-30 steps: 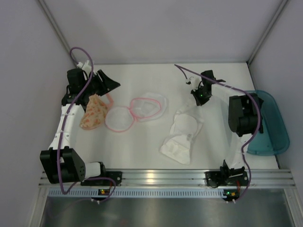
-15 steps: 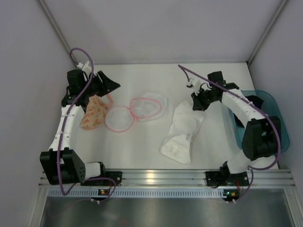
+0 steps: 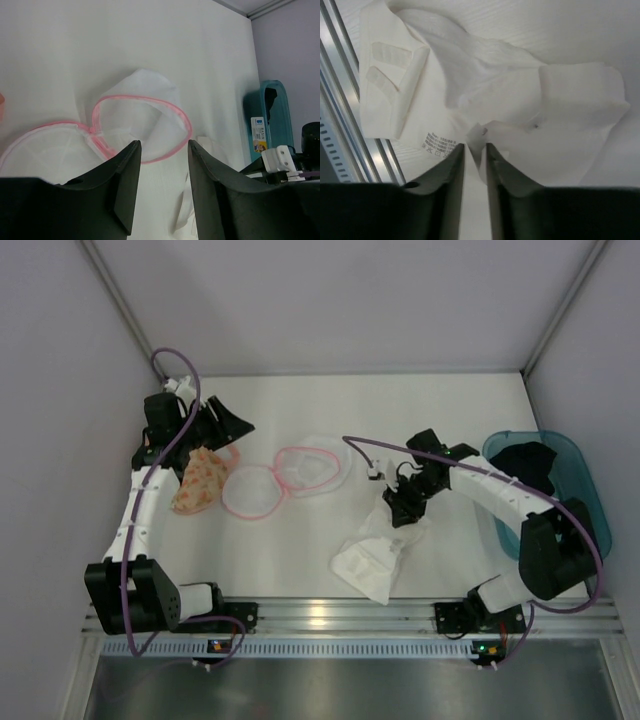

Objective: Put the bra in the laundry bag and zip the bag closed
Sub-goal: Adjust the bra at the center of the board.

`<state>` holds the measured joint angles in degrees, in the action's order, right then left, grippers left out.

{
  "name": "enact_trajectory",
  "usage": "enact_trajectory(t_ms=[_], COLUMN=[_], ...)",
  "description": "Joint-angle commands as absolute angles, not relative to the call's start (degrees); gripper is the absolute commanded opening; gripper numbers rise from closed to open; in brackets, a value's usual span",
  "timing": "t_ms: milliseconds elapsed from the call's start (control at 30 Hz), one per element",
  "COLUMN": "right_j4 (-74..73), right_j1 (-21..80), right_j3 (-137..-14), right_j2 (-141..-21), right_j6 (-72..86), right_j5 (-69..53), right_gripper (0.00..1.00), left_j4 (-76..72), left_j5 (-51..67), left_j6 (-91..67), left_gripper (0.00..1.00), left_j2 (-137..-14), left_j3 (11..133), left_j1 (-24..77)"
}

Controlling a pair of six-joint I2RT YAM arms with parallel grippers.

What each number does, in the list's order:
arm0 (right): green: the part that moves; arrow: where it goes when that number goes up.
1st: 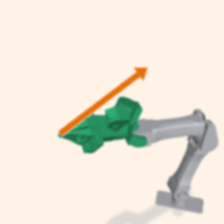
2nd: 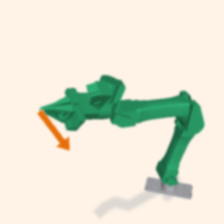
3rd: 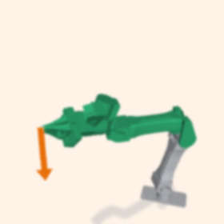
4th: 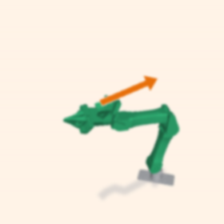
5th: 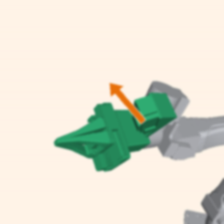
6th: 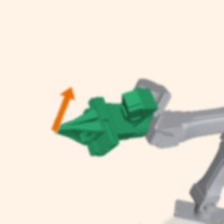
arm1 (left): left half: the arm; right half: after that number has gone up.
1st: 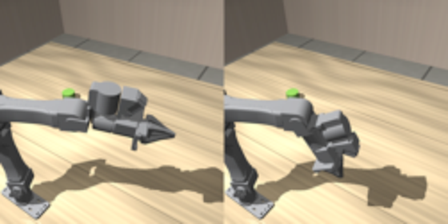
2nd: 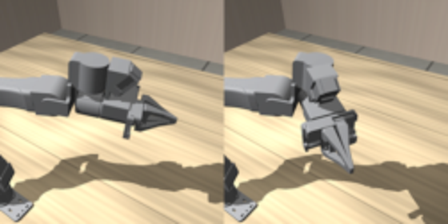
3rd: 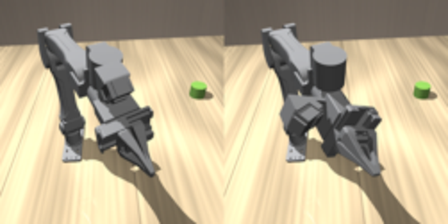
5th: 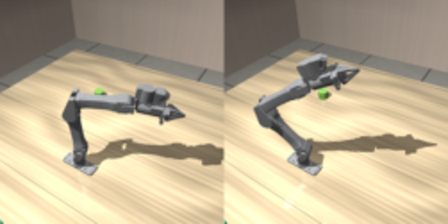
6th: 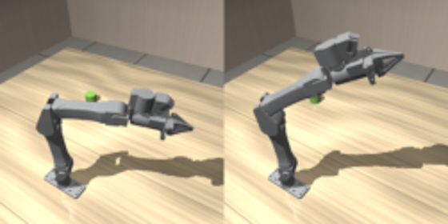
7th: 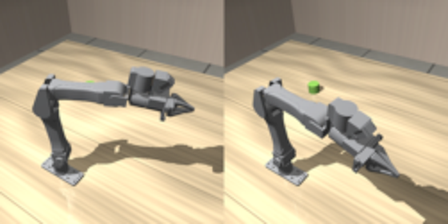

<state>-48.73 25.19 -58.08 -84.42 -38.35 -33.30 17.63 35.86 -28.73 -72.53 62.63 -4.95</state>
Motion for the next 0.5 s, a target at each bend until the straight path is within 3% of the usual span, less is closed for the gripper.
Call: enact_trajectory(t_ms=[0,33,67,167,467], right_j4=[-51.1,-51.8,-53.3,-55.6,-59.4], right_j1=[27.6,27.8,27.6,25.8,7.0], right_j3=[-57.8,-58.3,-59.6,-63.4,-72.3], right_j2=[-83.9,-84.4,-85.2,-86.3,-95.9], right_j6=[-39.5,-39.6,-39.6,-39.8,-37.3], right_j5=[-35.5,-36.1,-36.1,-37.5,-46.8], right_gripper=[0.23,0.39,0.46,0.55,0.53], left_j4=[14.8,14.8,14.9,14.8,14.8], left_j5=[35.5,35.4,35.5,35.6,36.2], left_j6=[-27.7,-27.6,-27.4,-27.1,-26.4], left_gripper=[0.48,0.48,0.48,0.48,0.49], left_j2=[-70.5,-70.4,-70.3,-70.0,-69.5], left_j3=[62.4,62.4,62.4,62.2,61.5], left_j1=[-5.3,-5.4,-5.4,-5.3,-5.3])
